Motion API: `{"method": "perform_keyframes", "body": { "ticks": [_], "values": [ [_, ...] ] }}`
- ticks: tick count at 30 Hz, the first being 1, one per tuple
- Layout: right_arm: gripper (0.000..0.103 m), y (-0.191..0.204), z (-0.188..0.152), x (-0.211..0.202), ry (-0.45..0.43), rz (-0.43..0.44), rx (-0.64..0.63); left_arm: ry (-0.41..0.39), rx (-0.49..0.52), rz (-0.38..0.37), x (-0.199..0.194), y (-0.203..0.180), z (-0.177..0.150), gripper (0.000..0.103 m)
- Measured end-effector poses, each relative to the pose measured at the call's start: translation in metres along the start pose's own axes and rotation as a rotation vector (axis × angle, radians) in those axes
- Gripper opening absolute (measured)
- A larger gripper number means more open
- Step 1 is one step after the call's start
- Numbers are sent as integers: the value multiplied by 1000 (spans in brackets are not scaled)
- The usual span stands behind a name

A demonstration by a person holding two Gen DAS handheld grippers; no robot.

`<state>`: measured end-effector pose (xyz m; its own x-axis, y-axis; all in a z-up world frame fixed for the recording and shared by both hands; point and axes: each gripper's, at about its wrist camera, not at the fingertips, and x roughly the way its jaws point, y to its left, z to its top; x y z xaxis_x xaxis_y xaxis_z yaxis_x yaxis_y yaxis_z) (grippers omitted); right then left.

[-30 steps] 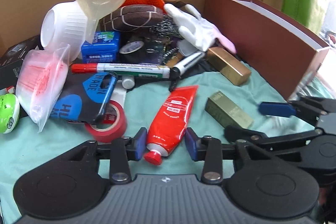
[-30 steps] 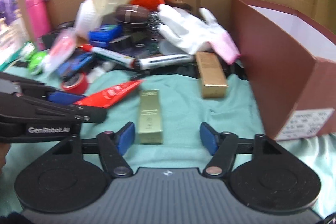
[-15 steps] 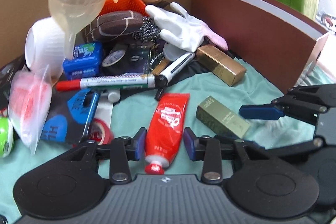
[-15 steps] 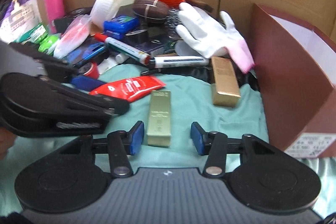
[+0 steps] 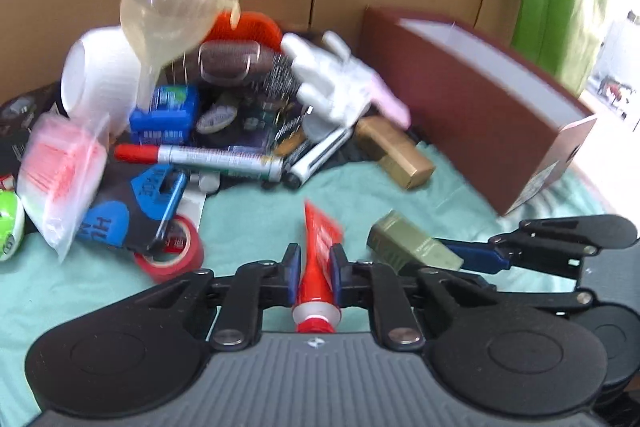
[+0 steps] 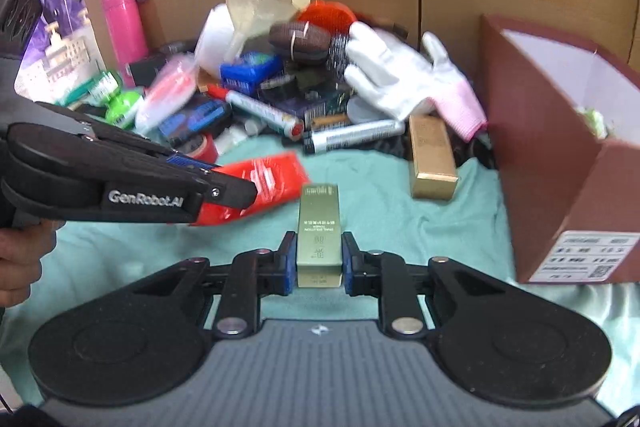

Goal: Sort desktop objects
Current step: 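Lift and carry the olive box and red tube over the maroon shoebox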

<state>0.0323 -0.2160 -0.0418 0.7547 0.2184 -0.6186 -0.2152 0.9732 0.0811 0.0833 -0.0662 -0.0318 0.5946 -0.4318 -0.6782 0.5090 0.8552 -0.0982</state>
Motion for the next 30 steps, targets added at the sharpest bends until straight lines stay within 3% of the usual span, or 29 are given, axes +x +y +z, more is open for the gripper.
{"method": "perform_keyframes", "body": {
  "ticks": [3,10,14,15,16,18,22,24,26,27,30],
  "values": [
    [21,-5,12,-22,-63,-3,-8,-59,8,-21,-21,-11,16,0],
    [21,-31,48,-80,-218,-55,-20,-184,81,-53,-49,-43,59,0],
    [21,-44,48,-89,-221,-60,-4,-164,141,-13,-46,-47,49,0],
    [21,-44,42,-85,-202,-53,1,-136,156,-2,-42,-46,40,15],
    [21,-43,35,-79,-179,-48,5,-100,169,8,-35,-46,29,43],
    [21,-40,22,-65,-136,-28,19,-40,181,26,-22,-43,5,59],
    [21,-32,4,-45,-74,-2,40,76,189,68,4,-37,-23,59],
    [21,-29,0,-42,-64,1,41,112,166,49,13,-32,-29,59],
    [21,-29,-2,-43,-66,-2,44,104,180,36,15,-32,-34,51],
    [21,-30,-2,-44,-67,-4,46,94,193,41,14,-34,-34,37],
    [21,-31,-1,-45,-68,-15,45,100,175,25,12,-35,-34,36]
  ]
}}
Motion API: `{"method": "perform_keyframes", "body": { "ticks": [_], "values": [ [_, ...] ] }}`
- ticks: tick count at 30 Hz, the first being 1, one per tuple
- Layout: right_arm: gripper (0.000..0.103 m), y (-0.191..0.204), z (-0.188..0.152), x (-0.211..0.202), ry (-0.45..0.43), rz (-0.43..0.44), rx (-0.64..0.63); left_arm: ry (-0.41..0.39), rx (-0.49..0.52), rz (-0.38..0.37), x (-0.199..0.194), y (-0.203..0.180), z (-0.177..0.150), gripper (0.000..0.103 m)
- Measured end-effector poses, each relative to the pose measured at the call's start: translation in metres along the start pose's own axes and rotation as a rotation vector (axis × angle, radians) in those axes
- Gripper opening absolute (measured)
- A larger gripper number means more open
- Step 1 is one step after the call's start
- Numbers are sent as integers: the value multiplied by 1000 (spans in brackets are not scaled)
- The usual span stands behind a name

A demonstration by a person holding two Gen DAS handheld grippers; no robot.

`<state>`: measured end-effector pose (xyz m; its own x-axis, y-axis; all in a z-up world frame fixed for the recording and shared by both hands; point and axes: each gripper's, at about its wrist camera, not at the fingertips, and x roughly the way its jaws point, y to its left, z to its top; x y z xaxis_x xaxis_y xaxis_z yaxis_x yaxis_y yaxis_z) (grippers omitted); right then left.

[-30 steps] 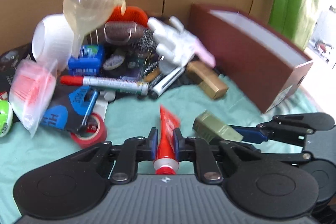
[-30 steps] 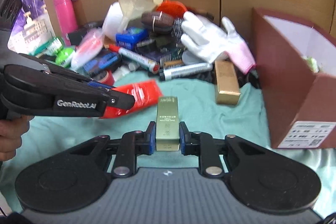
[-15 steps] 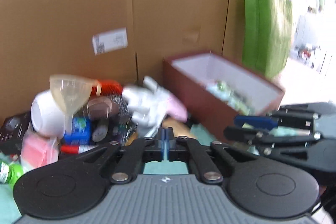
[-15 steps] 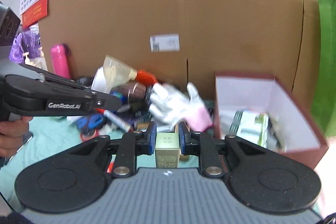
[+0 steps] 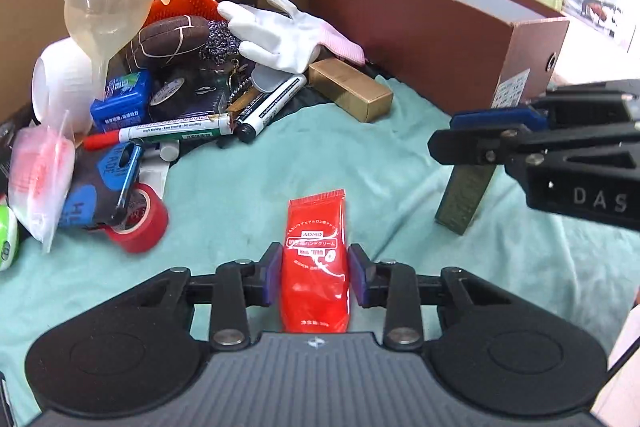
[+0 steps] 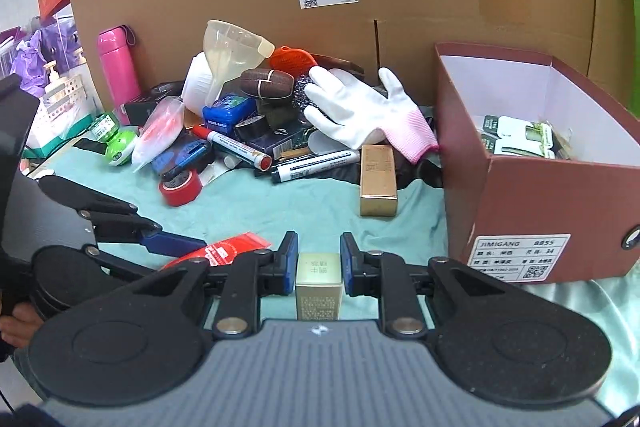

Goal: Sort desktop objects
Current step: 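Lift and carry the olive box and red tube over the maroon shoebox, then open the right tool over the shoebox while the left tool releases the red tube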

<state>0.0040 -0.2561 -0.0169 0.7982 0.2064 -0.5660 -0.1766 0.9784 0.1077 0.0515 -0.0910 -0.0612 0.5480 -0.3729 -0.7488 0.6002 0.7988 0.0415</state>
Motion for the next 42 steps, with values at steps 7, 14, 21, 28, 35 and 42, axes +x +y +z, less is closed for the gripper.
{"method": "perform_keyframes", "body": {
  "ticks": [7,14,21,28,35,42],
  "values": [
    [21,-2,5,-9,-23,-7,-13,-85,-65,-52,-22,5,18,36],
    [21,-11,42,-40,-148,-50,-59,-258,-65,-91,-60,-3,81,36],
    [21,-50,89,-73,-280,-183,-63,-339,-105,-164,-58,-27,148,36],
    [21,-107,97,-56,-248,-286,14,-332,-120,-189,-12,-62,187,37],
    [21,-145,78,-14,-140,-306,78,-299,-131,-185,36,-80,199,37],
    [63,-149,72,12,-134,-316,52,-419,-205,-317,38,-68,192,101]
  ]
}}
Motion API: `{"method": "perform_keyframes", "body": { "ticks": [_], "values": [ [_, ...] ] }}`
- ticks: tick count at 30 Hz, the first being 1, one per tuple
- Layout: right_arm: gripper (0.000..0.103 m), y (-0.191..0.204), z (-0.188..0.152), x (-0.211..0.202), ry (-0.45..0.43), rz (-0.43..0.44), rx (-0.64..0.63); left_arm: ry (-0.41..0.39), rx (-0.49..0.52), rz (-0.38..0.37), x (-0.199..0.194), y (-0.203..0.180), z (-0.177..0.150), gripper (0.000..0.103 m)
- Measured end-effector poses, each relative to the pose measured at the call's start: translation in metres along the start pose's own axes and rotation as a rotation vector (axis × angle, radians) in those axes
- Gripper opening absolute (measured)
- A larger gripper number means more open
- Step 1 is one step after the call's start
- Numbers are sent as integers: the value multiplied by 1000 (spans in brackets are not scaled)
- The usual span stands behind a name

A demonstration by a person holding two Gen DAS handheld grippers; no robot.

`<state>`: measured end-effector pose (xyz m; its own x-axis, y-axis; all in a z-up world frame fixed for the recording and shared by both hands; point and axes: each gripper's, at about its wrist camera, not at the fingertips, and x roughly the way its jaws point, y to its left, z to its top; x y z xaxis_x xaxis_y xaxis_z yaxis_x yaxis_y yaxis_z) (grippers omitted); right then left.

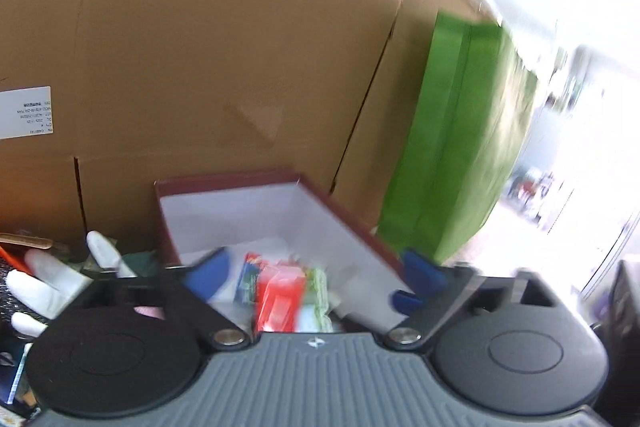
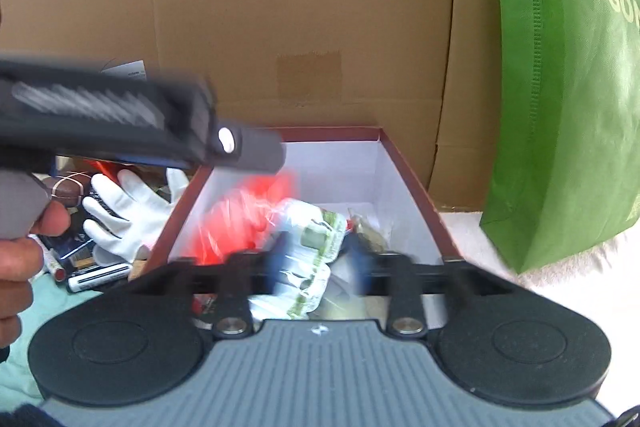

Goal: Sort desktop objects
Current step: 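Open the right tool over the shoebox while the left tool releases the red tube, then move both tools back over the cluttered table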

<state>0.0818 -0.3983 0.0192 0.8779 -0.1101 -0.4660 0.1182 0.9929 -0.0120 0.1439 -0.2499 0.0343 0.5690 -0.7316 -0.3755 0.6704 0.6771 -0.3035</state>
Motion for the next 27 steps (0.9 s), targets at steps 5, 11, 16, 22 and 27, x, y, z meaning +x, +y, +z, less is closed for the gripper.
{"method": "perform_keyframes", "body": {
  "ticks": [5,11,16,22,27],
  "values": [
    [92,1,0,0,-37,-22,28,-7,-13,27,-6,2,3,103],
    [93,14,-1,-2,-32,-35,21,-9,16,118,-14,0,-4,103],
    [93,21,-3,-17,-33,-49,25,-14,41,162,-32,0,-9,103],
    [94,37,-5,-44,-45,-29,43,-10,78,229,-64,5,-17,103],
    [95,64,-12,-68,-75,9,33,-39,76,270,-108,16,-32,103]
  ]
}}
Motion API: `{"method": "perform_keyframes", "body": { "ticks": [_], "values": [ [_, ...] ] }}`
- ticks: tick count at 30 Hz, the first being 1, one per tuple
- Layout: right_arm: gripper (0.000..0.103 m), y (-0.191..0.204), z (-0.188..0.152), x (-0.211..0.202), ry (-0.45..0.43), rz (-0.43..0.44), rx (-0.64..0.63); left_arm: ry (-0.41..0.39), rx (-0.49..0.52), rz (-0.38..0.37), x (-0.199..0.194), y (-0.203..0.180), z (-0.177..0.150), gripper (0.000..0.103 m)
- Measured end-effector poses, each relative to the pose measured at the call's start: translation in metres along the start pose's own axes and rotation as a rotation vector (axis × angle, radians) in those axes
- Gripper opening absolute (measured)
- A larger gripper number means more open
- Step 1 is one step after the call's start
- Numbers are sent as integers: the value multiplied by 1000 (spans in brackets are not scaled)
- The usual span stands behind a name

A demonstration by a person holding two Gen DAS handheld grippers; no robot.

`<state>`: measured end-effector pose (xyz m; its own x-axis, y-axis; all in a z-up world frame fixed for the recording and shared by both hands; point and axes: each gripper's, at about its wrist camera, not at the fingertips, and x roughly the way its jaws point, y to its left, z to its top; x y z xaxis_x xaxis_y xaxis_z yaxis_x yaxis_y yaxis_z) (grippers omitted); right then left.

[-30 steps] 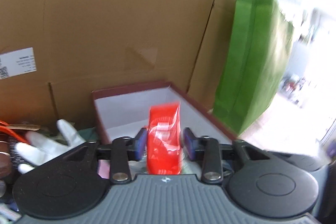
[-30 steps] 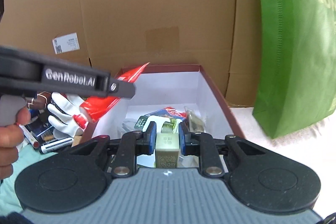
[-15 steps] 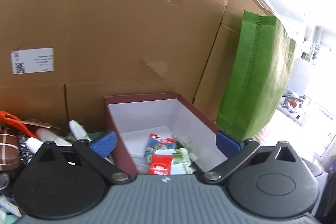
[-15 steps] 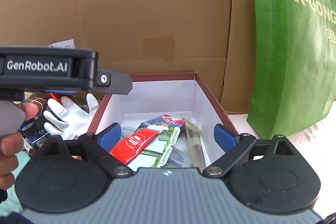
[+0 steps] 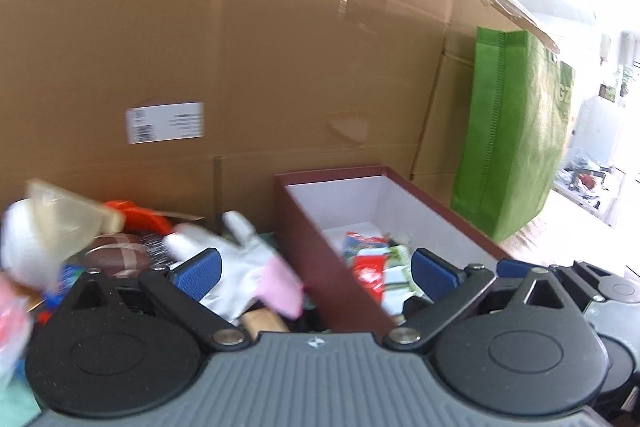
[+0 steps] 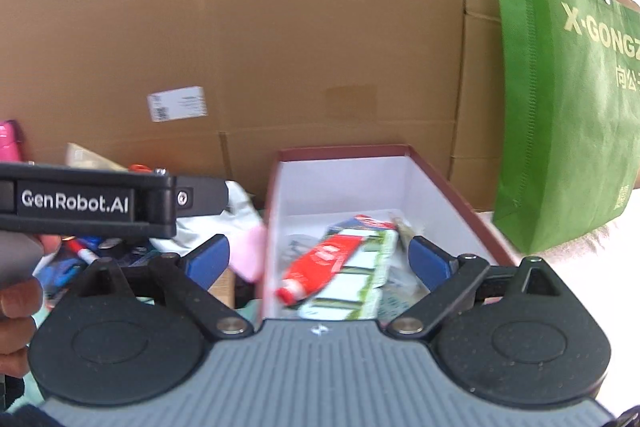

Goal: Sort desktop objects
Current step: 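Move both tools back over the cluttered table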

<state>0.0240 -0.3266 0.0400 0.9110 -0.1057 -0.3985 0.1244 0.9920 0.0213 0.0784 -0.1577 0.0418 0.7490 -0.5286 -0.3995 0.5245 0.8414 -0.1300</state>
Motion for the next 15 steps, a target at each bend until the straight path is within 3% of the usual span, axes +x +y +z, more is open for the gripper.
{"method": "perform_keyframes", "body": {
  "ticks": [6,10,15],
  "values": [
    [98,40,-19,-25,-24,95,-18,-15,-34,93,-54,40,-39,103],
    [98,74,-37,-25,6,168,-37,-13,-103,177,-83,75,-67,103],
    [98,119,-62,-8,84,241,-62,12,-119,287,-102,115,-92,103]
  ]
}}
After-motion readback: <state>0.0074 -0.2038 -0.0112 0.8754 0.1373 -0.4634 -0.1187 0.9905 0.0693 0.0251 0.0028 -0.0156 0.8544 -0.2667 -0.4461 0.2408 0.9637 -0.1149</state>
